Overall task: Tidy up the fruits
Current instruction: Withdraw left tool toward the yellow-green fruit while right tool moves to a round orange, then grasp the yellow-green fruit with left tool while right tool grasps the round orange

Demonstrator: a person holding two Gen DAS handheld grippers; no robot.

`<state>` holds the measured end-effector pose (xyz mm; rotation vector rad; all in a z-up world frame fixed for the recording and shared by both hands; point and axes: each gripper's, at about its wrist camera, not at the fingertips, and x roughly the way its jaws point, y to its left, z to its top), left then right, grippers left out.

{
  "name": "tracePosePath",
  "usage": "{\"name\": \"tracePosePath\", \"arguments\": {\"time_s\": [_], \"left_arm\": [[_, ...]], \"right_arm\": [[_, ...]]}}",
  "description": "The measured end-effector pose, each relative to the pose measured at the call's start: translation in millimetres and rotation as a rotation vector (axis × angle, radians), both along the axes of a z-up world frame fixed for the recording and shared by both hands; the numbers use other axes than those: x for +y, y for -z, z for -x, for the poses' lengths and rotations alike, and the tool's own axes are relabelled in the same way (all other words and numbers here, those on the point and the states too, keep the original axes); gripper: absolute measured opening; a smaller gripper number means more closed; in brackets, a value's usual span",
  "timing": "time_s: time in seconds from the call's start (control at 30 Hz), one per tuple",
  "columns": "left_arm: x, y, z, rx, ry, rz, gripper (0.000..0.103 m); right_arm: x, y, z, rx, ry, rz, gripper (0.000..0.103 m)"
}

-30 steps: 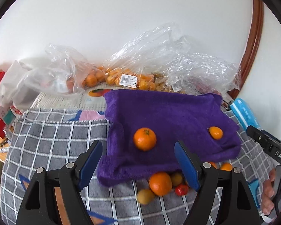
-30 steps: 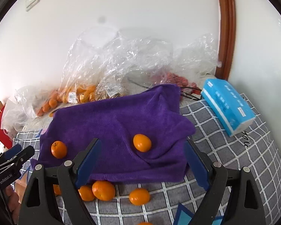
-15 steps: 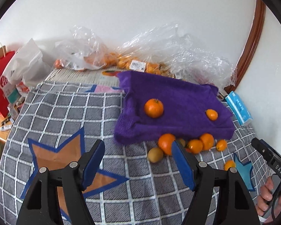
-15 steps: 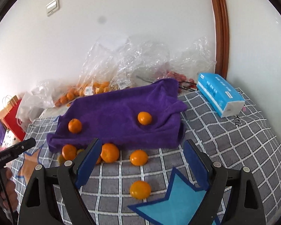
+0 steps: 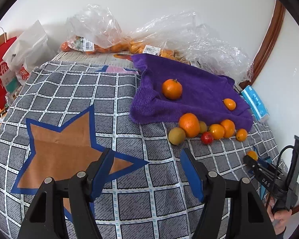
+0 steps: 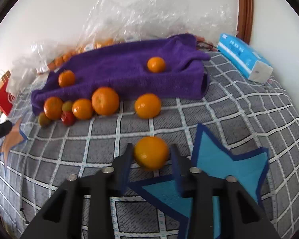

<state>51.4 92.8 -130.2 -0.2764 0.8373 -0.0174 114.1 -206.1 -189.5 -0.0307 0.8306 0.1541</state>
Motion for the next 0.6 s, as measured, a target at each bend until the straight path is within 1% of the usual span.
{"name": "tracePosePath", "arguments": {"time_s": [0.07, 0.13, 0.27, 0.33, 0.4, 0.43, 0.5, 0.6], "left_arm": [[-4, 3, -3, 0.005, 0.017, 0.002, 0.066], [-12, 2, -7, 0.004, 0.046, -0.008, 0.064], [-33, 3, -21, 0.009, 0.093, -0.025, 0.061], [-41, 8, -30, 0.021, 0.107, -0.044, 0.056], [-46, 14, -37, 0.032, 0.109, -0.065, 0.046], [-47, 19, -41, 0.040, 0.107, -0.068, 0.045], [-48, 25, -49, 0.057, 0.114, -0.051, 0.035], [-46, 27, -56, 0.036, 0.105, -0.029, 0.033]], "right_arm": [[2, -4, 3, -0.021, -0.015, -0.003, 0.035], [1, -10, 5, -0.050, -0.016, -0.015, 0.035], [2, -8, 0, -0.050, -0.015, -0.012, 0.035], [0, -5, -2, -0.022, -0.015, -0.024, 0.035], [-3, -7, -2, -0.034, -0.005, -0.034, 0.035], [-4, -7, -2, -0.033, -0.003, -0.041, 0.035], [-6, -7, -2, -0.032, 0.012, -0.040, 0.035], [-8, -6, -3, -0.028, 0.016, -0.052, 0.035]]}}
